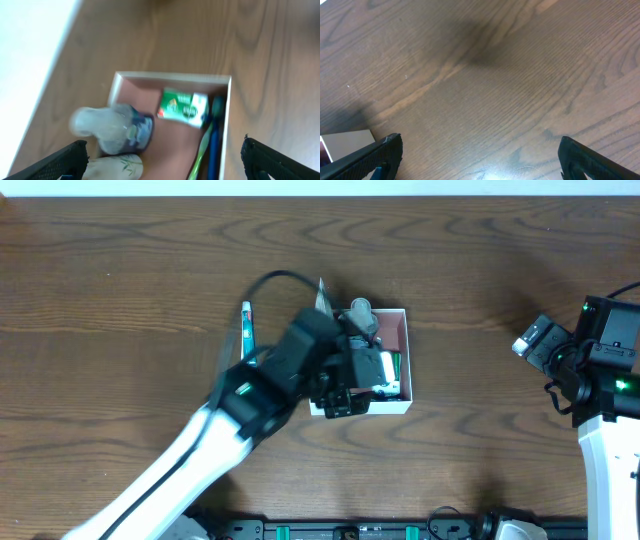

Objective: Pack container
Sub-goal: 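Move left gripper back to the Colgate toothpaste tube and grasp it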

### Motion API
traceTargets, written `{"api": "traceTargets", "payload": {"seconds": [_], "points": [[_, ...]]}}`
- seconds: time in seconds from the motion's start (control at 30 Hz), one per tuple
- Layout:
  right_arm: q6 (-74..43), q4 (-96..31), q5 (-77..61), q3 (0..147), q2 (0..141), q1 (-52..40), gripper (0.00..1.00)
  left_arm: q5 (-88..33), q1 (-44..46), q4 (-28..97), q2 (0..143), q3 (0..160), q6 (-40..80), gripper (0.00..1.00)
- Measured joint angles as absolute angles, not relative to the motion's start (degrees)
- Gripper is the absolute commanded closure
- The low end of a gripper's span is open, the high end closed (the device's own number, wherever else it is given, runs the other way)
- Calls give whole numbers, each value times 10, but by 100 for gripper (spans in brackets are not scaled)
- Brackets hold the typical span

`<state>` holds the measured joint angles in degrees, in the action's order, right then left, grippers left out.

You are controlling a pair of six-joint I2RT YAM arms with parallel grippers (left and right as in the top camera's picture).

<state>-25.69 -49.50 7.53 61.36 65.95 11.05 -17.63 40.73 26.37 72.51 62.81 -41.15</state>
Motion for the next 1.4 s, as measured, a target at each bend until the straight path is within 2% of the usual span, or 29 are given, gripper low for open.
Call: {"api": "traceTargets", "payload": {"seconds": [0.23,0.43,0.63,0.8,1.2,1.4], "points": [[-257,-495,76,614,660,110,1,-161,395,295,558,628,-243,2],[-257,-495,76,614,660,111,1,-43,291,347,535,628,-129,2],[-257,-495,76,614,660,110,1,1,147,361,618,628,-34,2],[-257,-495,76,614,660,110,1,9,90,356,715,628,8,2],[-257,-495,76,614,660,110,1,-3,71,290,954,628,45,2],[-257,-495,76,614,660,110,1,-9,71,254,1018,628,46,1]]}}
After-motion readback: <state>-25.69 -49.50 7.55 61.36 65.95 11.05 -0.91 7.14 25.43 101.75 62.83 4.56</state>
